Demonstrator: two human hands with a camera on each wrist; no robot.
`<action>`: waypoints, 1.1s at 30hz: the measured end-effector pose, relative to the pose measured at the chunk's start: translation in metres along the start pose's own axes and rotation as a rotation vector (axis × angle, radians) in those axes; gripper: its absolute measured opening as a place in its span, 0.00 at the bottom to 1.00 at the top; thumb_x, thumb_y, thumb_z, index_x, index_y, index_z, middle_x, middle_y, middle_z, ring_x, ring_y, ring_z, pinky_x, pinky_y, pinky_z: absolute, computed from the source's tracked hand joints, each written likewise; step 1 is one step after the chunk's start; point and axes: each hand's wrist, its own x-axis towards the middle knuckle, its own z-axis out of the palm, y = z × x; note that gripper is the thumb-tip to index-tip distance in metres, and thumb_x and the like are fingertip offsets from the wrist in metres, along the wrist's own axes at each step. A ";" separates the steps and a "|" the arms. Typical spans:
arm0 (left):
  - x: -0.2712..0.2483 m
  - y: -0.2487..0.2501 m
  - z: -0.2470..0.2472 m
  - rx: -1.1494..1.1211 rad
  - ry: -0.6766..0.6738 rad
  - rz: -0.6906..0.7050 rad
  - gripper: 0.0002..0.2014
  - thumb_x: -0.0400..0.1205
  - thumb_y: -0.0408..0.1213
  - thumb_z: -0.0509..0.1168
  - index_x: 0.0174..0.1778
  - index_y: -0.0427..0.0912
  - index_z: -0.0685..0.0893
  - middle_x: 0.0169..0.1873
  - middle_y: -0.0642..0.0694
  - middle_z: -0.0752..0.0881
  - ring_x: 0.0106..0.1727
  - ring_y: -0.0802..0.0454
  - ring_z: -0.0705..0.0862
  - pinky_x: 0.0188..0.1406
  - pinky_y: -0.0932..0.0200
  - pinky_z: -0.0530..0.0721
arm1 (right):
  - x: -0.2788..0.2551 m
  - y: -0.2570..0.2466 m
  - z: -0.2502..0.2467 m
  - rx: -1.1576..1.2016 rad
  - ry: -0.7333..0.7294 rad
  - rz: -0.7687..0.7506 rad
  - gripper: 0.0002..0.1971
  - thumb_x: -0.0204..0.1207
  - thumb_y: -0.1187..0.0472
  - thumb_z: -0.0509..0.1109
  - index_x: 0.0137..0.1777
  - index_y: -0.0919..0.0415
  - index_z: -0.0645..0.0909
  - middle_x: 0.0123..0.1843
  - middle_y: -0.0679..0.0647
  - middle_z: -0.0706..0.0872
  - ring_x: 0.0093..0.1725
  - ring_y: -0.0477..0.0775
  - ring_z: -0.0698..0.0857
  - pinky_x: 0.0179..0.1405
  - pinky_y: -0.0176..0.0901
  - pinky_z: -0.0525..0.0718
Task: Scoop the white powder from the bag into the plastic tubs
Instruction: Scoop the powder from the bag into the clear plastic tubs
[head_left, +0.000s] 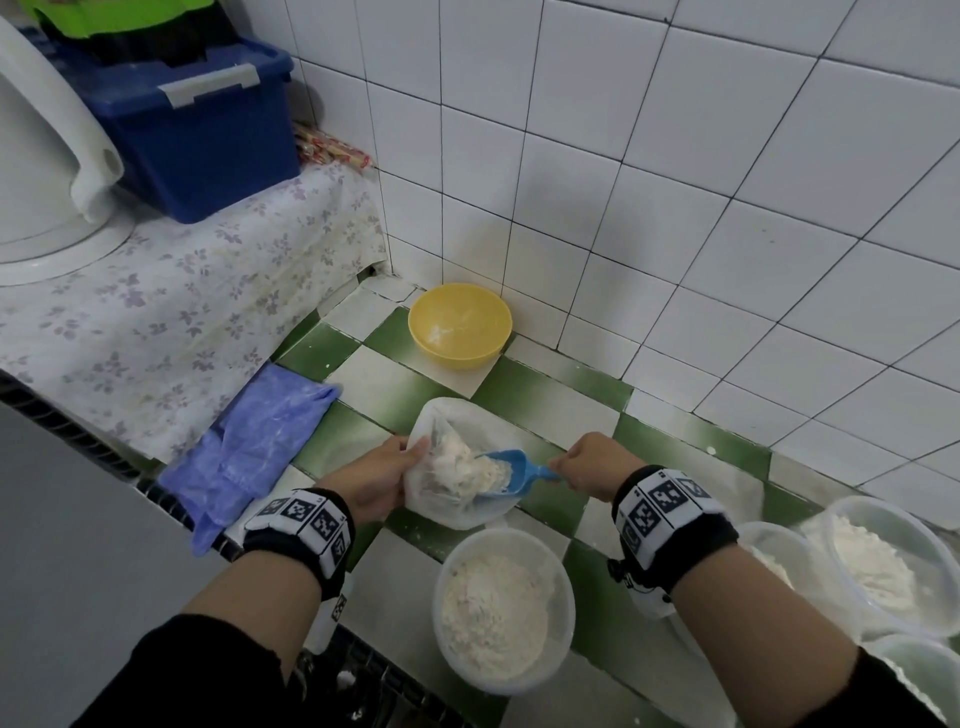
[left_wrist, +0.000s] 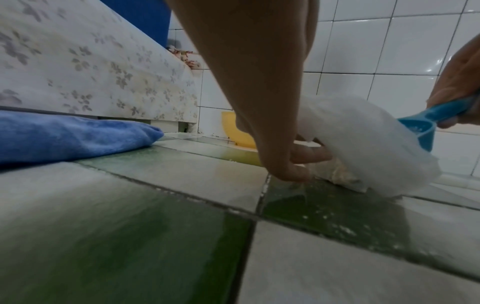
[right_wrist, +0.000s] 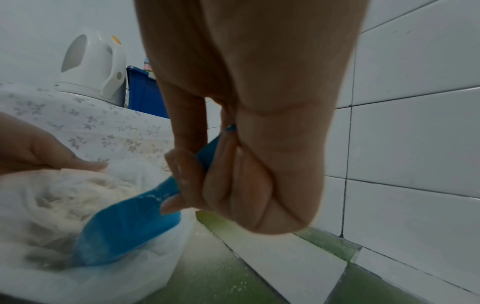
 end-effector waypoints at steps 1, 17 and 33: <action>-0.001 0.002 -0.001 0.027 0.019 -0.003 0.23 0.85 0.44 0.64 0.71 0.36 0.71 0.63 0.35 0.85 0.62 0.38 0.86 0.59 0.43 0.86 | 0.000 0.000 0.000 0.009 0.004 -0.004 0.11 0.79 0.57 0.66 0.37 0.62 0.76 0.31 0.52 0.74 0.28 0.46 0.70 0.28 0.33 0.69; -0.016 0.021 -0.016 0.700 0.109 -0.112 0.18 0.79 0.47 0.73 0.60 0.47 0.77 0.51 0.42 0.89 0.47 0.47 0.89 0.54 0.48 0.88 | -0.010 -0.010 -0.011 0.042 0.059 -0.048 0.16 0.81 0.57 0.64 0.31 0.61 0.76 0.29 0.52 0.73 0.26 0.46 0.68 0.26 0.33 0.68; -0.017 0.026 0.011 0.555 -0.019 -0.089 0.24 0.86 0.47 0.63 0.77 0.45 0.70 0.65 0.45 0.83 0.64 0.47 0.83 0.61 0.55 0.84 | -0.009 0.000 -0.009 0.129 0.151 -0.007 0.14 0.82 0.56 0.63 0.39 0.64 0.79 0.28 0.52 0.71 0.25 0.47 0.68 0.25 0.35 0.68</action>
